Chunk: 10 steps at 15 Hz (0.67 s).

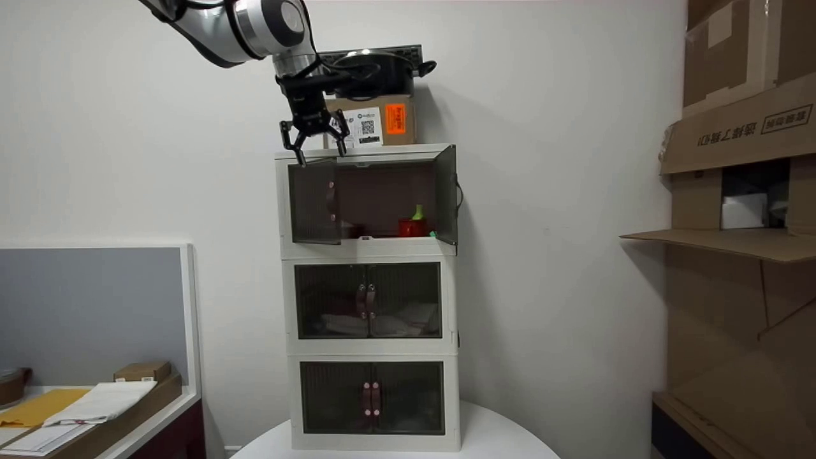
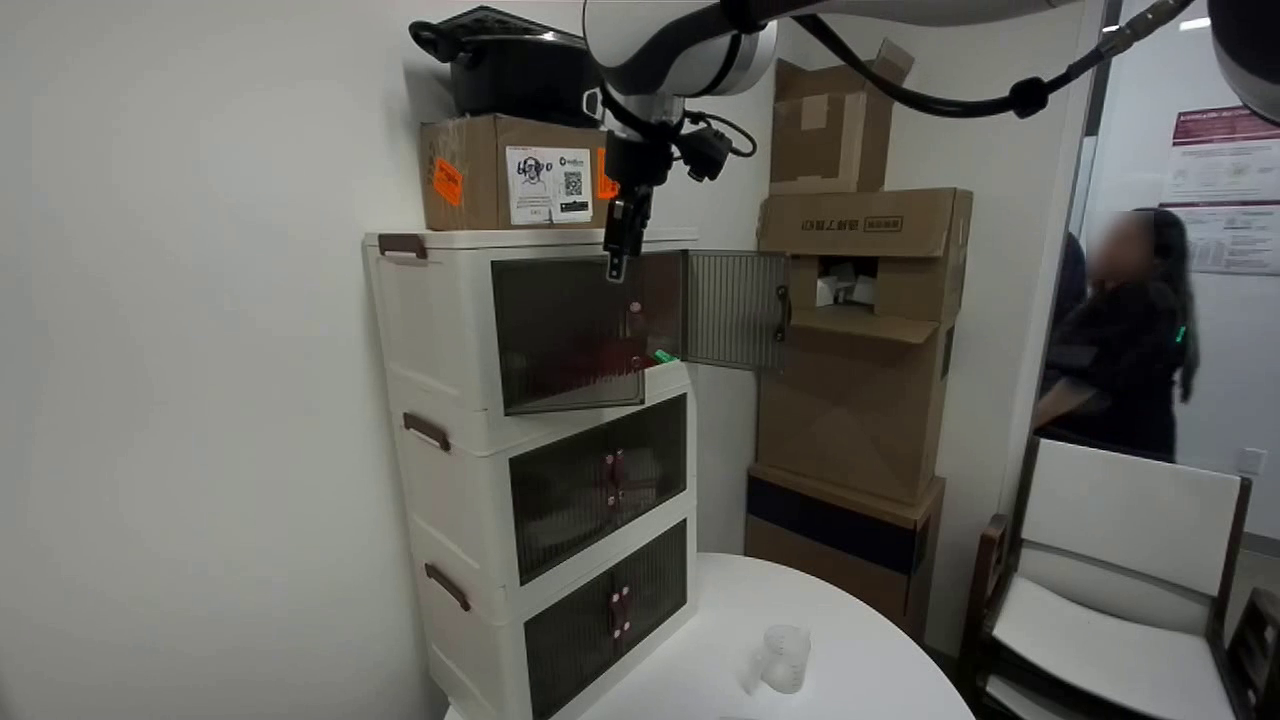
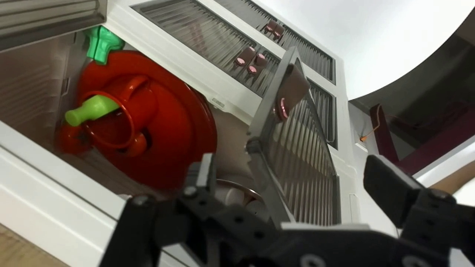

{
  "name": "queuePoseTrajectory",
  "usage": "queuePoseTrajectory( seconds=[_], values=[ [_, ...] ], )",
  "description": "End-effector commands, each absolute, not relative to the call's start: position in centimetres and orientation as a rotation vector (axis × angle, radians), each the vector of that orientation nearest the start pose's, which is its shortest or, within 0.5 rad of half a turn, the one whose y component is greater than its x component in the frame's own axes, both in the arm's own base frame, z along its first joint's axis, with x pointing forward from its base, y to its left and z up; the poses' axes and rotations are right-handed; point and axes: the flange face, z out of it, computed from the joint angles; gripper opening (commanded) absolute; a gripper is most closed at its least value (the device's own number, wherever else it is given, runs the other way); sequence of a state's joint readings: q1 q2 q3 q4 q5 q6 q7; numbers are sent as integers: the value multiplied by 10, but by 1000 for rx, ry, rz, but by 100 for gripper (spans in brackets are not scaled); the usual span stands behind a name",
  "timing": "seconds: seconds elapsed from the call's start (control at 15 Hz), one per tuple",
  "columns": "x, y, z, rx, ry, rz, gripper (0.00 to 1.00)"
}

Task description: Open the top left cabinet door, remove the orange cup from the top cabinet and put it on the table

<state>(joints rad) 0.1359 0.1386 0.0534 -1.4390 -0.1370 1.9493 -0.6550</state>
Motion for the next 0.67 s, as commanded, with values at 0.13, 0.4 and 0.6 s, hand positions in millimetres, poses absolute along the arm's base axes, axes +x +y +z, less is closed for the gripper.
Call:
queuePoseTrajectory(
  seconds=[0.13,0.4,0.6],
  values=[
    [628,121,643,-2919,-1422,-559,100],
    [616,149,636,-2883,-1400,-552,100],
    [607,169,637,-2876,-1307,-577,100]
  ],
)
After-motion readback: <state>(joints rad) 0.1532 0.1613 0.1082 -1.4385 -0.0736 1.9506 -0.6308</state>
